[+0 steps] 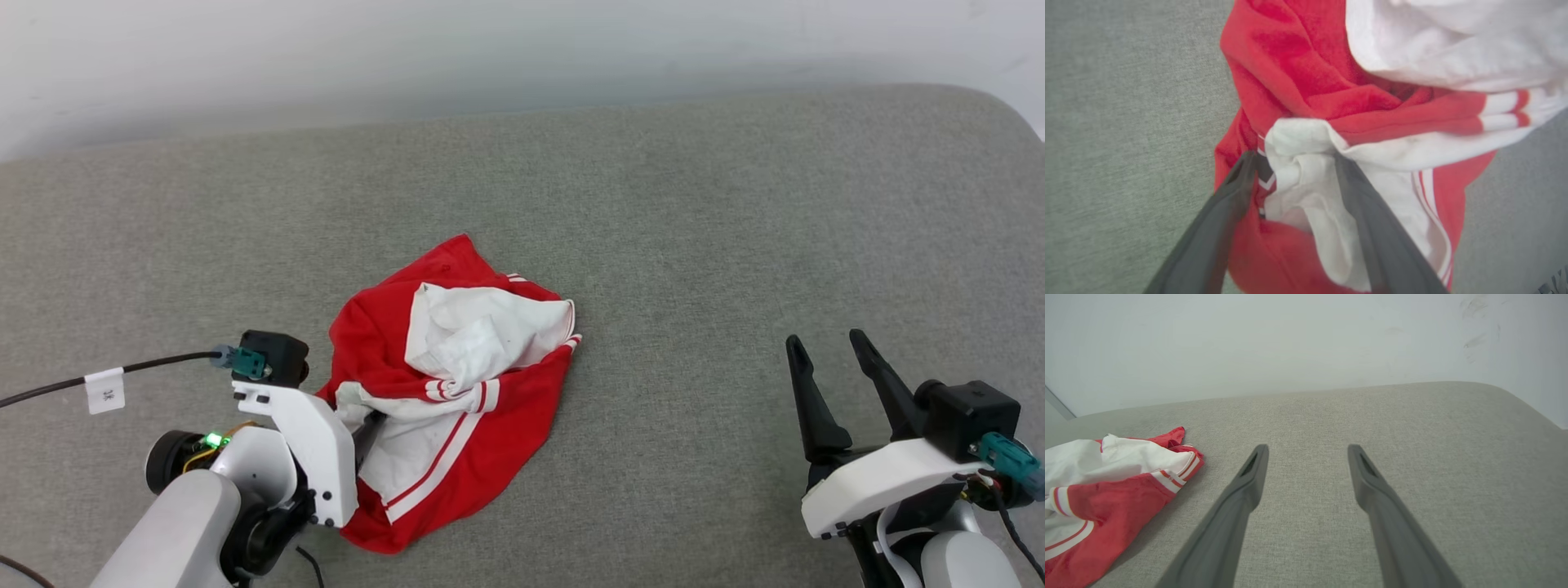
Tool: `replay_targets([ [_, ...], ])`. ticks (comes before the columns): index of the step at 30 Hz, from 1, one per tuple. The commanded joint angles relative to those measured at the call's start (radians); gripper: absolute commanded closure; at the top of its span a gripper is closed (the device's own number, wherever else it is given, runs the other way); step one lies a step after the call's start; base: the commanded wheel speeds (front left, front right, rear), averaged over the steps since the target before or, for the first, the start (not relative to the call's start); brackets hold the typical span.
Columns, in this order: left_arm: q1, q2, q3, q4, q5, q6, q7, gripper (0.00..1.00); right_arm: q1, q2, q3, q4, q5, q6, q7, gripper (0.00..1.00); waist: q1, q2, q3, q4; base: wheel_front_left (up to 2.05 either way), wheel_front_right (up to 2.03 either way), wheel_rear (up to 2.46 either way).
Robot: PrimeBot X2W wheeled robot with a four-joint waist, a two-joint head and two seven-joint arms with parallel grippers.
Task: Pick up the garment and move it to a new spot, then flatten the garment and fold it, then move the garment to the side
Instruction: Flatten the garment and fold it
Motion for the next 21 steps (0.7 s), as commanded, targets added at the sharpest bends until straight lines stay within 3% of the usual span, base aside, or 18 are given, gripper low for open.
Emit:
replay_targets([
  [1, -0.015, -0.002, 0.003, -0.004, -0.004, -0.006, -0.006, 1.00, -0.014, 0.001, -0.002, 0.004, 0.003, 0.000, -0.006, 0.00, 0.0000, 0.0000, 0.005, -0.005, 0.00, 0.00, 0.00],
  [12, 0.024, -0.023, -0.017, -0.138, 0.059, 0.029, -0.115, 1.00, -0.016, 0.001, -0.017, 0.014, -0.009, 0.000, 0.001, 0.00, 0.0000, 0.0000, -0.021, 0.023, 0.00, 0.00, 0.00],
  [17, 0.080, -0.053, -0.093, -0.215, 0.070, 0.024, -0.079, 1.00, -0.005, 0.001, -0.021, 0.002, -0.013, 0.000, 0.009, 0.00, 0.0000, 0.0000, -0.031, 0.037, 0.00, 0.00, 0.00],
  [21, 0.121, -0.086, -0.176, -0.200, 0.067, 0.004, -0.034, 1.00, -0.001, 0.001, -0.017, -0.003, -0.012, 0.000, 0.014, 0.00, 0.0000, 0.0000, -0.031, 0.043, 0.00, 0.00, 0.00],
])
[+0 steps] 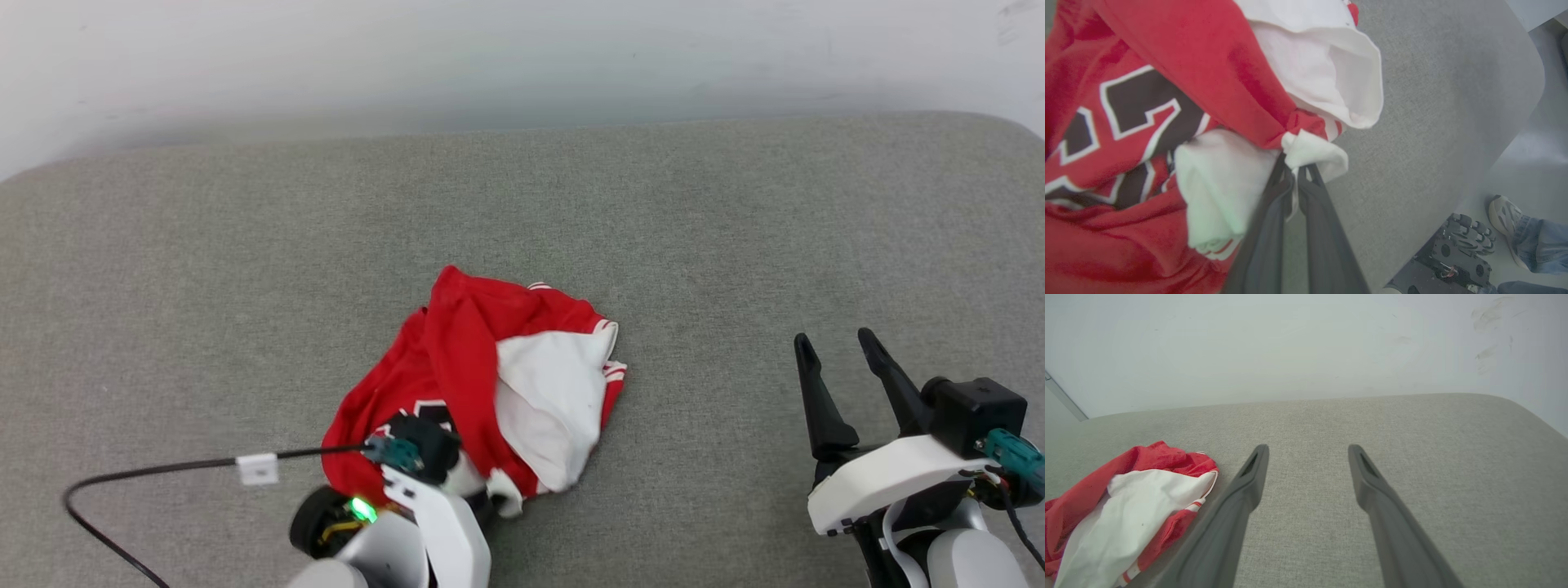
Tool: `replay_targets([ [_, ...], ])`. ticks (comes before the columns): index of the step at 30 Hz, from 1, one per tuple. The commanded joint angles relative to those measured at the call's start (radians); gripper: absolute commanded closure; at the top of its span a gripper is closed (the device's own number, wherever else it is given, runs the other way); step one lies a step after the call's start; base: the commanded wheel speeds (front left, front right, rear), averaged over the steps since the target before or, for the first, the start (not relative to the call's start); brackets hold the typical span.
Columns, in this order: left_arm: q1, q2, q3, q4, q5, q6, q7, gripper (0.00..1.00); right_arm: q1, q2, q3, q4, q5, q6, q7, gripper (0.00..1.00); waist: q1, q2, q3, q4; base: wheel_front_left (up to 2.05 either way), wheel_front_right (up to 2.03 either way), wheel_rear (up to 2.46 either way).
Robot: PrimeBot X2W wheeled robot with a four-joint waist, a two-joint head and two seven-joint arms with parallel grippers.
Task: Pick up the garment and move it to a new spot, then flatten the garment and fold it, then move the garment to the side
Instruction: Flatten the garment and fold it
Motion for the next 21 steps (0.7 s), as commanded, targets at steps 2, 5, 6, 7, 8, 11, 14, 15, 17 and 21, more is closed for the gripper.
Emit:
replay_targets([
  [2, 0.021, -0.020, -0.018, 0.026, -0.006, -0.001, 0.002, 1.00, 0.001, 0.001, 0.006, -0.005, 0.001, 0.000, 0.003, 0.00, 0.0000, 0.0000, 0.001, -0.001, 0.00, 0.00, 0.00],
  [5, 0.036, -0.042, -0.032, 0.071, -0.011, 0.007, -0.004, 0.38, 0.002, 0.001, 0.007, -0.005, 0.003, 0.000, 0.004, 0.00, 0.0000, 0.0000, -0.002, 0.000, 0.00, 0.00, 0.00],
  [6, 0.036, -0.050, -0.029, 0.078, -0.010, 0.011, -0.019, 0.00, 0.004, 0.001, 0.006, -0.006, 0.002, 0.000, 0.005, 0.00, 0.0000, 0.0000, -0.004, 0.000, 0.00, 0.00, 0.00],
  [7, 0.036, -0.055, -0.024, 0.082, -0.006, 0.015, -0.037, 0.00, 0.006, 0.001, 0.007, -0.006, 0.001, 0.000, 0.005, 0.00, 0.0000, 0.0000, -0.005, 0.000, 0.00, 0.00, 0.00],
  [8, 0.033, -0.059, -0.018, 0.084, 0.000, 0.017, -0.061, 0.00, 0.010, 0.001, 0.005, -0.006, 0.000, 0.000, 0.005, 0.00, 0.0000, 0.0000, -0.007, 0.001, 0.00, 0.00, 0.00],
  [11, 0.022, -0.072, 0.007, 0.075, 0.009, 0.028, -0.131, 0.00, 0.015, 0.001, 0.000, -0.010, -0.004, 0.000, 0.008, 0.00, 0.0000, 0.0000, -0.015, 0.009, 0.00, 0.00, 0.00],
  [14, 0.016, -0.070, 0.020, 0.061, 0.017, 0.032, -0.167, 0.00, 0.026, 0.001, 0.000, -0.010, -0.003, 0.000, 0.013, 0.00, 0.0000, 0.0000, -0.031, 0.016, 0.00, 0.00, 0.00],
  [15, 0.014, -0.067, 0.026, 0.054, 0.022, 0.035, -0.179, 0.00, 0.029, 0.001, 0.000, -0.009, -0.003, 0.000, 0.015, 0.00, 0.0000, 0.0000, -0.037, 0.019, 0.00, 0.00, 0.00],
  [17, 0.014, -0.061, 0.038, 0.040, 0.028, 0.042, -0.202, 0.00, 0.034, 0.001, 0.003, -0.009, -0.005, 0.000, 0.019, 0.00, 0.0000, 0.0000, -0.052, 0.022, 0.00, 0.00, 0.00],
  [21, 0.016, -0.054, 0.069, 0.021, 0.049, 0.075, -0.254, 0.00, 0.045, 0.001, 0.002, -0.012, -0.008, 0.000, 0.026, 0.00, 0.0000, 0.0000, -0.073, 0.027, 0.00, 0.00, 0.00],
])
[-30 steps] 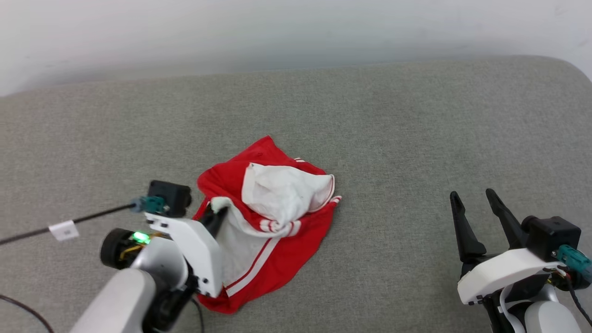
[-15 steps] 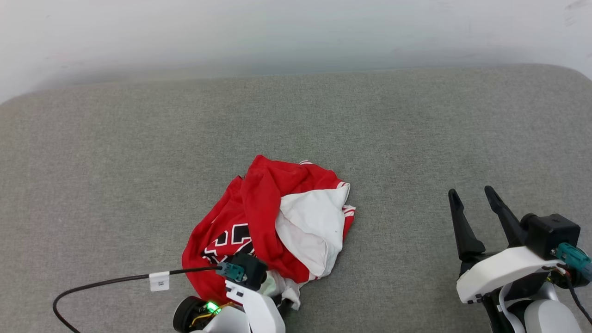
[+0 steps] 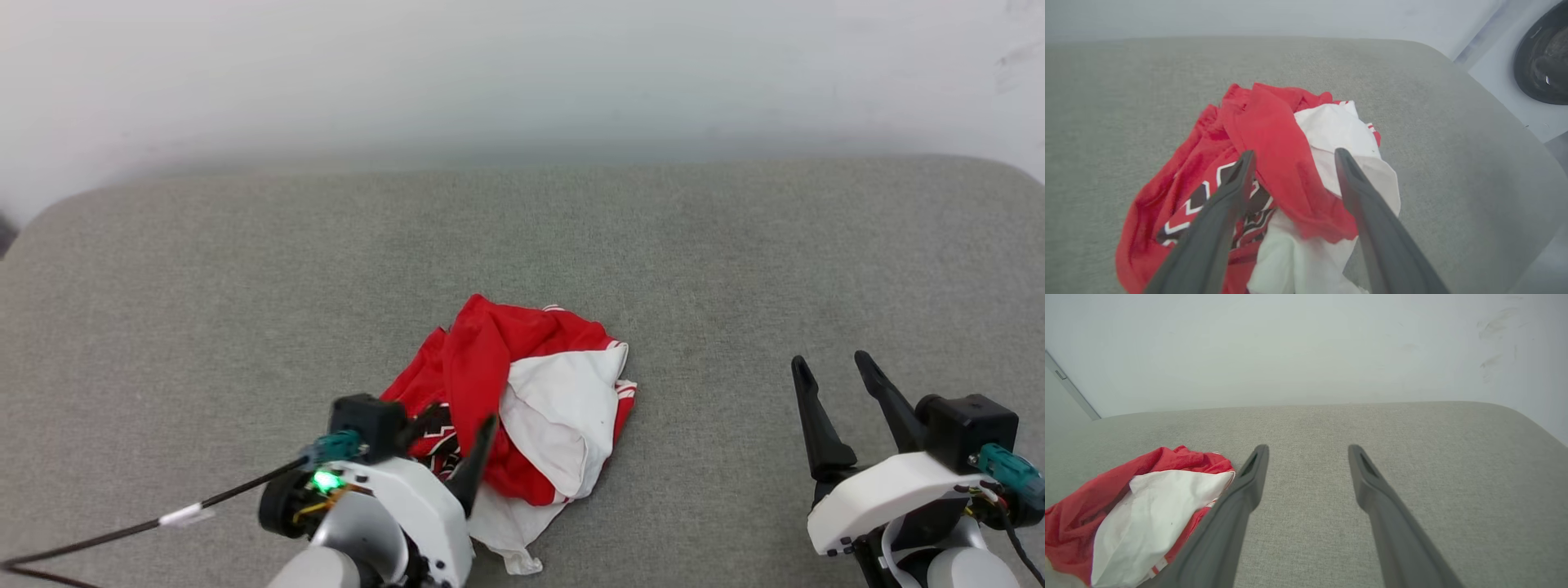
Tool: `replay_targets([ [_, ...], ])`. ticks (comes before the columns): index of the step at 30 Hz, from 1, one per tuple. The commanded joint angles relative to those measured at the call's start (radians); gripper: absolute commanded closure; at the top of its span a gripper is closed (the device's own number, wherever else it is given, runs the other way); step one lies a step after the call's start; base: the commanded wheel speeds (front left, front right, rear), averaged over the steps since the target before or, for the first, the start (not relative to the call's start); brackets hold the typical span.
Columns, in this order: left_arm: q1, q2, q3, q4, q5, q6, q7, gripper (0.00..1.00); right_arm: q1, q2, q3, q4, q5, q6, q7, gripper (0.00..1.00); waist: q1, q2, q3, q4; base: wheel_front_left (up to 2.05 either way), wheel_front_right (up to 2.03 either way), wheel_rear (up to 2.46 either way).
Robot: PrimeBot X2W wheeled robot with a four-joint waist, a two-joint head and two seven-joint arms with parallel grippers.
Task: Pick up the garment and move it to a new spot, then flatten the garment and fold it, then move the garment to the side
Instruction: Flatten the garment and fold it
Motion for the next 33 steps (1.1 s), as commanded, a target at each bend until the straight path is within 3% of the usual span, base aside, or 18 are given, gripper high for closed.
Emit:
replay_targets([
  [1, -0.001, 0.002, 0.017, -0.008, 0.012, 0.017, -0.033, 0.00, 0.013, 0.001, 0.001, -0.005, -0.003, 0.000, 0.003, 0.00, 0.0000, 0.0000, -0.013, 0.004, 0.00, 0.00, 0.00],
  [7, 0.017, -0.003, 0.078, 0.002, 0.068, 0.082, -0.204, 0.00, 0.032, 0.001, 0.003, -0.014, -0.005, 0.000, 0.016, 0.00, 0.0000, 0.0000, -0.041, 0.008, 0.00, 0.00, 0.00],
  [15, 0.055, -0.005, 0.152, 0.064, 0.091, 0.129, -0.402, 0.00, 0.053, 0.001, 0.000, -0.027, -0.011, 0.000, 0.035, 0.00, 0.0000, 0.0000, -0.059, 0.021, 0.00, 0.00, 0.00],
  [23, 0.050, -0.015, 0.156, 0.084, 0.100, 0.121, -0.449, 0.00, 0.035, -0.013, 0.037, -0.009, 0.024, 0.000, 0.123, 0.00, 0.0000, 0.0000, -0.048, 0.059, 0.00, 0.00, 0.00],
  [33, -0.013, -0.044, 0.124, 0.090, 0.114, 0.107, -0.451, 0.00, -0.097, -0.080, 0.283, 0.065, 0.132, 0.000, 0.413, 0.00, 0.0000, 0.0000, 0.017, 0.143, 0.00, 0.00, 0.00],
])
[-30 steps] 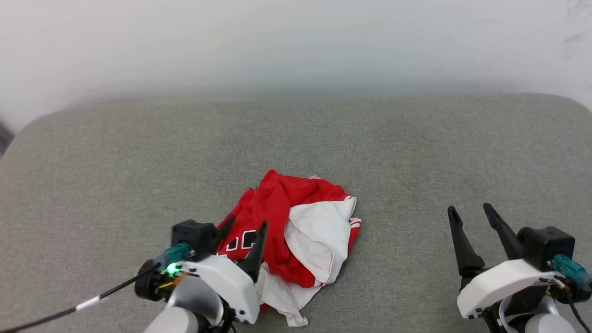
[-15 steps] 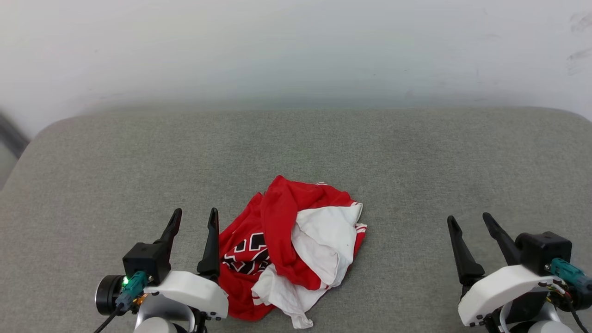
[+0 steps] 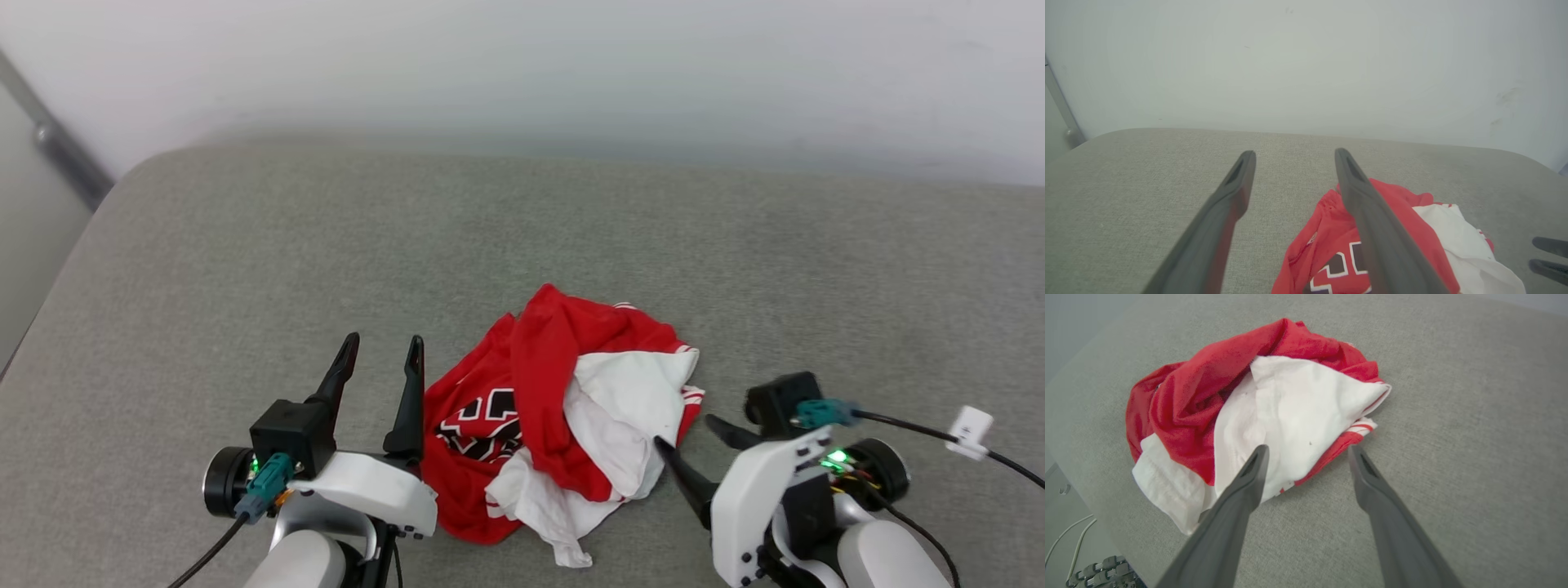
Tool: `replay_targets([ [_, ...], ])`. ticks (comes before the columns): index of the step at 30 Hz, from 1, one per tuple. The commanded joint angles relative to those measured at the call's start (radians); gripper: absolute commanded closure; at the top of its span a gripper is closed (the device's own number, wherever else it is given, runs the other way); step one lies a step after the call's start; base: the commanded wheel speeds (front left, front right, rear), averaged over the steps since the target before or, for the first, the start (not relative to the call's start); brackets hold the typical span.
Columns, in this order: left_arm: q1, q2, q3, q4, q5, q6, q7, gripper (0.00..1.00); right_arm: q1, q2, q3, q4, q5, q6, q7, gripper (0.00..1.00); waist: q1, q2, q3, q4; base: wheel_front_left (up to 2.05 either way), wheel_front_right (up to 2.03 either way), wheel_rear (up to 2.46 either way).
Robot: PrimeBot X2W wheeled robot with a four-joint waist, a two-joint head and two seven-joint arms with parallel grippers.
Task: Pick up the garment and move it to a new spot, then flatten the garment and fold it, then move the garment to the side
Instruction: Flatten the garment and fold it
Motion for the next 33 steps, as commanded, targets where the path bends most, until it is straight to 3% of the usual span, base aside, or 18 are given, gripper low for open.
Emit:
replay_targets([
  [1, -0.020, -0.007, -0.003, 0.001, 0.003, -0.003, -0.004, 0.00, -0.032, -0.015, 0.033, 0.009, 0.019, 0.000, 0.031, 0.00, 0.0000, 0.0000, 0.028, 0.035, 0.00, 0.00, 0.00],
  [8, -0.052, -0.020, -0.011, 0.010, 0.010, -0.012, -0.014, 0.00, -0.110, -0.054, 0.133, 0.072, 0.055, 0.000, 0.131, 0.00, 0.0000, 0.0000, 0.076, 0.072, 0.00, 0.00, 0.00],
  [9, -0.054, -0.022, -0.012, 0.013, 0.009, -0.013, -0.015, 0.00, -0.121, -0.062, 0.135, 0.086, 0.049, 0.000, 0.145, 0.33, 0.0000, 0.0000, 0.081, 0.074, 0.00, 0.00, 0.00],
  [10, -0.057, -0.025, -0.012, 0.015, 0.007, -0.014, -0.016, 0.00, -0.129, -0.063, 0.137, 0.097, 0.052, 0.000, 0.156, 0.95, 0.0000, 0.0000, 0.085, 0.075, 0.00, 0.00, 0.00],
  [11, -0.058, -0.028, -0.011, 0.018, 0.004, -0.015, -0.018, 0.00, -0.136, -0.062, 0.138, 0.105, 0.059, 0.000, 0.167, 1.00, 0.0000, 0.0000, 0.089, 0.075, 0.00, 0.00, 0.00],
  [17, -0.063, -0.035, -0.005, 0.032, 0.001, -0.021, -0.023, 0.00, -0.198, -0.083, 0.103, 0.090, 0.066, 0.000, 0.134, 1.00, 0.0000, 0.0000, 0.099, 0.058, 0.00, 0.00, 0.00],
  [21, -0.061, -0.036, -0.002, 0.040, -0.003, -0.023, -0.027, 0.00, -0.229, -0.089, 0.012, 0.092, 0.057, 0.000, 0.102, 1.00, 0.0000, 0.0000, 0.094, 0.034, 0.00, 0.00, 0.00],
  [25, -0.058, -0.034, -0.005, 0.049, -0.003, -0.024, -0.027, 0.00, -0.226, -0.082, -0.139, 0.112, 0.049, 0.000, 0.081, 1.00, 0.0000, 0.0000, 0.087, 0.005, 0.00, 0.00, 0.00],
  [33, -0.061, -0.023, -0.011, 0.054, -0.004, -0.026, -0.022, 0.00, -0.107, -0.021, -0.545, 0.197, 0.039, 0.000, 0.057, 1.00, 0.0000, 0.0000, 0.088, -0.037, 0.00, 0.00, 0.00],
])
